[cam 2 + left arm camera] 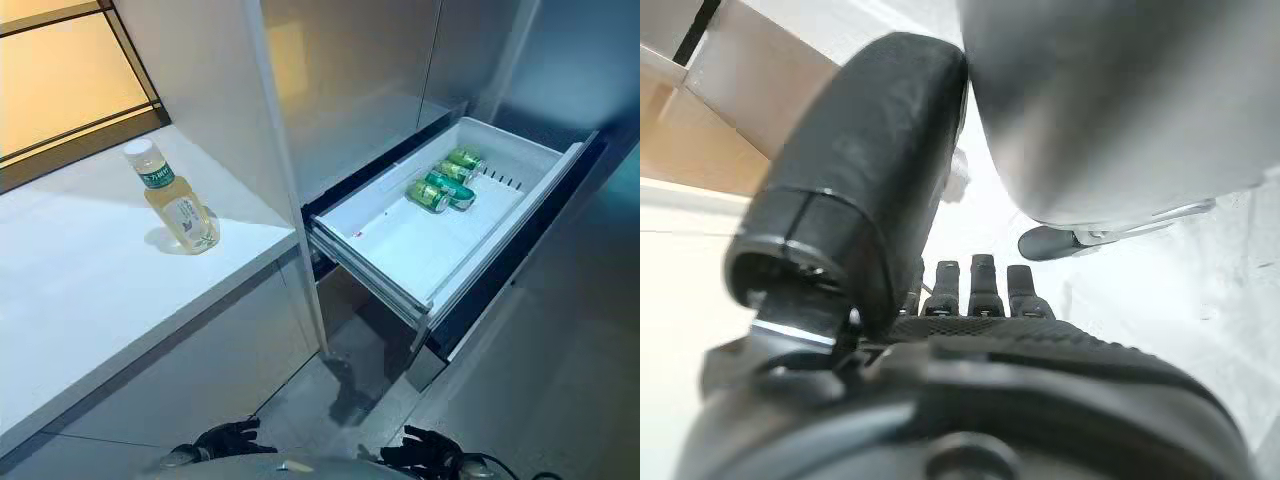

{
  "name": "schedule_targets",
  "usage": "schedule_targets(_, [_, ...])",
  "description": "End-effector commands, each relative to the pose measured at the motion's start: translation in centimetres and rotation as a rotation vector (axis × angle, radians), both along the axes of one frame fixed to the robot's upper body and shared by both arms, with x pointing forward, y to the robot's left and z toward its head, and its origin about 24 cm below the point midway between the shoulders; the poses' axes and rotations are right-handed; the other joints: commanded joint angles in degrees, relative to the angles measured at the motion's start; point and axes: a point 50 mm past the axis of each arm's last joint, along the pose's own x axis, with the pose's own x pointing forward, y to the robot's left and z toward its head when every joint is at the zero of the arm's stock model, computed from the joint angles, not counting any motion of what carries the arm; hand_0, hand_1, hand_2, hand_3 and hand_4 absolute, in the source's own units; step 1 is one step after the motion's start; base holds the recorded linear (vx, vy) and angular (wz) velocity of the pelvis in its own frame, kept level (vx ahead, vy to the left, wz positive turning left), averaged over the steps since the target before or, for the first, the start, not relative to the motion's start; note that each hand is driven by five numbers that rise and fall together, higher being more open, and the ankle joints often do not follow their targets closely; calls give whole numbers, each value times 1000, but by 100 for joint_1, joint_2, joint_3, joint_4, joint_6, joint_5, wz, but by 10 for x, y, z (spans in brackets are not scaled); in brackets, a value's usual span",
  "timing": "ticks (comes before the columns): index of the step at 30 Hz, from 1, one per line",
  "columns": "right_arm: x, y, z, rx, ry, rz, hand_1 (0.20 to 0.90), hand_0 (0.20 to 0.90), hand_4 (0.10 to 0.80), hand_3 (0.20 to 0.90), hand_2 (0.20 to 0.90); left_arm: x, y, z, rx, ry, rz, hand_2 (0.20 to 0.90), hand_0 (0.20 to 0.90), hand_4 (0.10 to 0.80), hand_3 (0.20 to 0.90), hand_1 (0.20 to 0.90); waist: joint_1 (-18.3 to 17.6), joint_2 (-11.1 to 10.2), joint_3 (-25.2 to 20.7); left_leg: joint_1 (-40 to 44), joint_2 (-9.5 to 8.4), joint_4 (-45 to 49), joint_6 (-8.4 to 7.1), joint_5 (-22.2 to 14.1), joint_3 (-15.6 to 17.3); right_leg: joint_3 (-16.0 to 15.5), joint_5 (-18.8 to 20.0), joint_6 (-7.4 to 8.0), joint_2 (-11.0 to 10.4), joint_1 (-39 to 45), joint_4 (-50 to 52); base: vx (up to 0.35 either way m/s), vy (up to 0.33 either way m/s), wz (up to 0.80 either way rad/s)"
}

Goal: Put drinks into fridge and close the fridge

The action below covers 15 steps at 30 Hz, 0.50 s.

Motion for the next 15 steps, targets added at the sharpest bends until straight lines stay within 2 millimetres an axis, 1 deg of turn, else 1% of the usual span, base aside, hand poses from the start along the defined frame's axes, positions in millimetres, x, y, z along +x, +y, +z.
schedule_targets(1, [13,1,3,6,-41,64,900,900,800,900,900,9,5,3,-5,-39,27,900,900,800,900,900,37,-104,-81,-260,-466,515,414,-696,29,108,-334,205,33,-335,597,0,0,0])
schedule_targets(3, [14,2,4,8,-42,65,900,900,800,900,900,12,5,4,1,-59,35,900,900,800,900,900,33,-104,-79,-258,-467,511,415,-692,34,115,-330,205,35,-340,597,0,0,0])
schedule_targets(5, [15,4,3,9,-42,68,900,900,800,900,900,20,5,8,17,-112,28,900,900,800,900,900,26,-100,-88,-242,-466,489,406,-687,38,118,-327,209,37,-332,584,0,0,0])
schedule_targets(6, [15,4,3,9,-42,68,900,900,800,900,900,20,5,8,17,-112,28,900,900,800,900,900,26,-100,-87,-242,-466,489,406,-687,38,118,-327,209,37,-332,584,0,0,0])
schedule_targets(8, [15,2,4,3,-39,78,900,900,800,900,900,36,4,15,64,-187,-115,900,900,800,900,900,16,-76,-92,-248,-463,489,398,-683,53,118,-324,213,38,-338,581,0,0,0])
schedule_targets(12, [18,-2,6,-4,-43,91,900,900,800,900,900,56,-1,24,99,-253,-318,900,900,800,900,900,-29,-36,-80,-249,-457,487,390,-671,81,133,-315,228,43,-360,597,0,0,0])
schedule_targets(13, [20,-4,7,-7,-46,99,900,900,800,900,900,66,-4,31,89,-288,-393,900,900,800,900,900,-59,-11,-75,-246,-451,475,387,-664,93,152,-316,233,47,-373,603,-26,22,-4])
schedule_targets(14, [21,-4,7,-8,-48,102,900,900,800,900,900,71,-5,34,78,-298,-417,900,900,800,900,900,-70,0,-69,-243,-448,471,384,-661,100,162,-316,237,49,-378,608,-33,36,-7])
schedule_targets(15, [24,-6,9,-14,-50,112,900,900,800,900,900,85,-11,45,37,-331,-478,900,900,800,900,900,-105,39,-62,-248,-440,469,379,-650,117,183,-315,248,52,-401,621,-27,34,-9])
